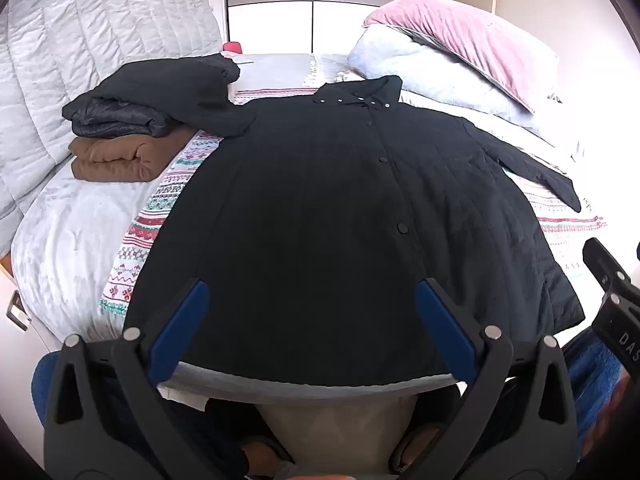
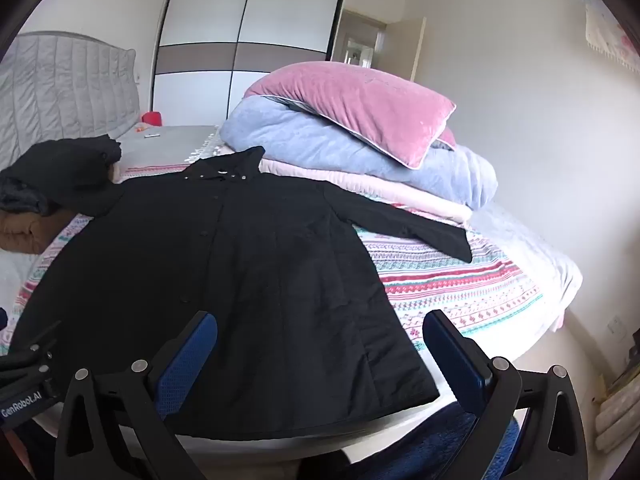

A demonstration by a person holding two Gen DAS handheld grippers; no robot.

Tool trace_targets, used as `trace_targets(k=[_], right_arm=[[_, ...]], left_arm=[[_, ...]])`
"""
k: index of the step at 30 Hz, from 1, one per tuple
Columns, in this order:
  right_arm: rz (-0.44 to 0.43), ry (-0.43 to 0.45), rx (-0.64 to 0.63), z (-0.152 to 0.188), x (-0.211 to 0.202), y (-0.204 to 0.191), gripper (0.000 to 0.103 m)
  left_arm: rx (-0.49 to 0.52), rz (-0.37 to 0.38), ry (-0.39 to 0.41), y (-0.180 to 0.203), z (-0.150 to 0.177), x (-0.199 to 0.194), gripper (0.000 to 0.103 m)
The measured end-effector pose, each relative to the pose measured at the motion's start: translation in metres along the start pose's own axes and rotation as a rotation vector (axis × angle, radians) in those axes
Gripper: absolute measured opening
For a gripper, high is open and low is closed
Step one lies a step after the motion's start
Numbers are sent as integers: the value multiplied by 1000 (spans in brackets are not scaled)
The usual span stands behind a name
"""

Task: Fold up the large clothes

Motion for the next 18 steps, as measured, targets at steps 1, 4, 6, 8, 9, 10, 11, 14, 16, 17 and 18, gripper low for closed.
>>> trace_targets(k=[1, 4, 6, 8, 9, 10, 11, 14, 16, 17, 18], right_arm=[[-4, -2, 2, 0, -1, 0, 103], [-11, -3, 5, 1, 1, 6, 103], [-31, -27, 15, 2, 5, -2, 103], [-43, -42, 28, 6, 8, 1, 103], [-44, -46, 30, 7, 9, 1, 103], [-43, -47, 29, 8, 9, 1, 103], [-43, -47, 29, 8, 7, 2, 103], [-48, -46, 37, 10, 8, 4, 103], [-43, -40, 30, 8, 8, 4, 103], [-40, -35, 27, 8, 7, 5, 103], [-40, -35, 26, 7, 7, 5, 103]], left_arm=[[1, -2, 0, 0, 0, 0, 103], [4, 4, -3, 5, -1, -1, 103], [6, 23, -14, 7, 2, 0, 103], [13, 48, -33, 12, 5, 2, 103], [15, 48, -35, 12, 6, 3, 103], [18, 41, -31, 12, 5, 2, 103], [30, 27, 13, 14, 3, 2, 103], [28, 26, 36, 13, 0, 0, 103], [14, 34, 23, 12, 2, -1, 103], [15, 32, 23, 12, 2, -1, 103], [14, 33, 22, 11, 3, -1, 103]])
Point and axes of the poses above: each gripper's, at about its wrist camera, not at the fingertips, and x roughly the way its jaws point, y to its right, z to its underside, the point moved 10 cm from there along x, roughly the way its jaws point, and after that the axes turned 3 degrees about x, right-handed, at the moved point
